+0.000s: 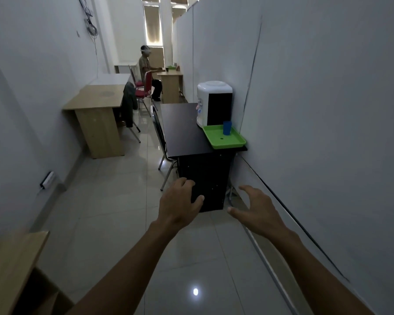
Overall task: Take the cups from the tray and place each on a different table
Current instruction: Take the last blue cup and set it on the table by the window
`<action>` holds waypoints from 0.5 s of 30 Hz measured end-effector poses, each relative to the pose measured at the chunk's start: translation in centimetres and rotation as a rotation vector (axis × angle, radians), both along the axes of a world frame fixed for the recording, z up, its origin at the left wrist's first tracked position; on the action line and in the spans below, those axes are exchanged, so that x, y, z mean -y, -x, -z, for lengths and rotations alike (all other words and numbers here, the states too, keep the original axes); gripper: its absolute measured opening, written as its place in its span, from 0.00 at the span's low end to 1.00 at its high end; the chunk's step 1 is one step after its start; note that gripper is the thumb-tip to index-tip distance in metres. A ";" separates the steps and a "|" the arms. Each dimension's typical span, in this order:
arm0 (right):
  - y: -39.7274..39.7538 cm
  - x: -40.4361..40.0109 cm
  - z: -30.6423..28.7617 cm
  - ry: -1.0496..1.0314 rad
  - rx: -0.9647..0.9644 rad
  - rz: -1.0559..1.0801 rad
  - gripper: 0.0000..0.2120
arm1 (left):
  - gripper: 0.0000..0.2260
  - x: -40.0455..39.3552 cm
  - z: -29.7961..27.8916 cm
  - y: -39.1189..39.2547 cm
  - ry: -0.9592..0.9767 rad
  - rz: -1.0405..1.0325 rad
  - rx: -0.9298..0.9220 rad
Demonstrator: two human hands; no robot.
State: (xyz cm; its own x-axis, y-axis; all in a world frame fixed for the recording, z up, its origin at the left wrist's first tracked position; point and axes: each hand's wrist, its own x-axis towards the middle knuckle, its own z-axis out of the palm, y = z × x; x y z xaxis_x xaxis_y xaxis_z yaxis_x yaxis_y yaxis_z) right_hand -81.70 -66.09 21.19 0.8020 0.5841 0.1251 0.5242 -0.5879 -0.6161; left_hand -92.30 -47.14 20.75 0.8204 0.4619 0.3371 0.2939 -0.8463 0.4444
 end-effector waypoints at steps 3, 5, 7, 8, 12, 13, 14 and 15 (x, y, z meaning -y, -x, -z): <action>-5.1 -3.5 0.6 -0.016 0.004 0.020 0.34 | 0.20 -3.7 0.3 -5.3 -0.007 -0.012 0.010; -8.8 -6.0 1.3 -0.027 0.009 0.031 0.33 | 0.20 -6.3 0.7 -9.1 -0.021 -0.011 0.003; -13.1 -8.7 1.9 -0.037 0.020 0.043 0.32 | 0.20 -9.0 1.1 -13.4 -0.045 -0.004 -0.008; -15.2 -10.0 2.1 -0.046 0.024 0.050 0.32 | 0.20 -10.2 1.2 -15.6 -0.053 -0.001 -0.010; -24.3 -15.2 2.5 -0.049 0.012 0.066 0.31 | 0.19 -15.2 1.4 -24.9 -0.054 0.000 -0.031; -26.4 -16.4 2.5 -0.041 0.004 0.065 0.31 | 0.18 -16.2 1.5 -27.0 -0.049 -0.002 -0.039; -28.4 -17.5 2.4 -0.032 0.001 0.061 0.31 | 0.17 -17.3 1.5 -29.0 -0.046 -0.006 -0.047; -30.4 -18.6 2.4 -0.021 0.001 0.059 0.32 | 0.16 -18.4 1.6 -31.0 -0.044 -0.014 -0.052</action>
